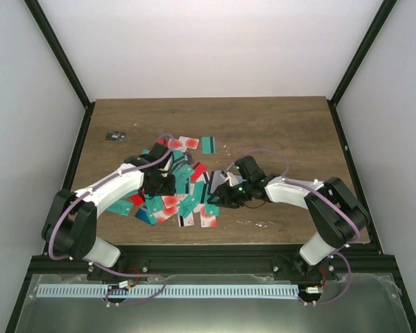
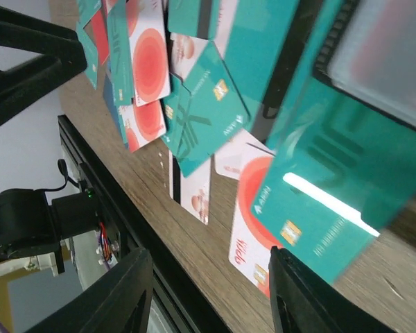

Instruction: Put the credit cards into the card holder

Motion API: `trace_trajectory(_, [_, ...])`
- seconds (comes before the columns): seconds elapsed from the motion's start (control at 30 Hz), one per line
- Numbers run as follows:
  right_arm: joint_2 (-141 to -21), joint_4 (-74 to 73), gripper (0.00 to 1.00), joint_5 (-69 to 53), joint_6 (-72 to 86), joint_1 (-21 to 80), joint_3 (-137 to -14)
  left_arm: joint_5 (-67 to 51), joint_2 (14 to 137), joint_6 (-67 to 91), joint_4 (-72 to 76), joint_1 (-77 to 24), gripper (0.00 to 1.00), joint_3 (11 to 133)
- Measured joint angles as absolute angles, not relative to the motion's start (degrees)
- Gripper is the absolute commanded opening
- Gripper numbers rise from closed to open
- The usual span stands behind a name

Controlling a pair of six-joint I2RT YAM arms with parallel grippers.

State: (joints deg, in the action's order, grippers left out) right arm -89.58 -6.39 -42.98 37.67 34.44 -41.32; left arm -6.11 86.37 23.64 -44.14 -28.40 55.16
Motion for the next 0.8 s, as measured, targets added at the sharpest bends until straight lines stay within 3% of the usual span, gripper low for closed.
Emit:
trace_trajectory(0.07, [-91.57, -5.56, 0.49, -43.46, 38.28, 35.68, -43.20, -4.19, 84.90, 25.10, -44.77, -27.90, 0.38, 55.16])
trace_trajectory(0.2, [-97.34, -2.00, 0.49, -44.69, 40.40, 37.82, -48.75, -3.07, 83.46, 25.69, -44.75, -25.67, 0.13, 54.94])
trace_trajectory(0.27, [-100.16, 0.58, 0.49, -45.28, 42.33, 38.76, -51.03, -3.16, 83.68, 25.28, -44.18, -24.75, 0.05, 54.59])
trace_trajectory(0.8, [-116.60, 5.41, 0.50, -45.74, 49.19, 43.66, -63.92, -9.91, 89.17, 21.76, -36.93, -20.93, 0.04, 49.78])
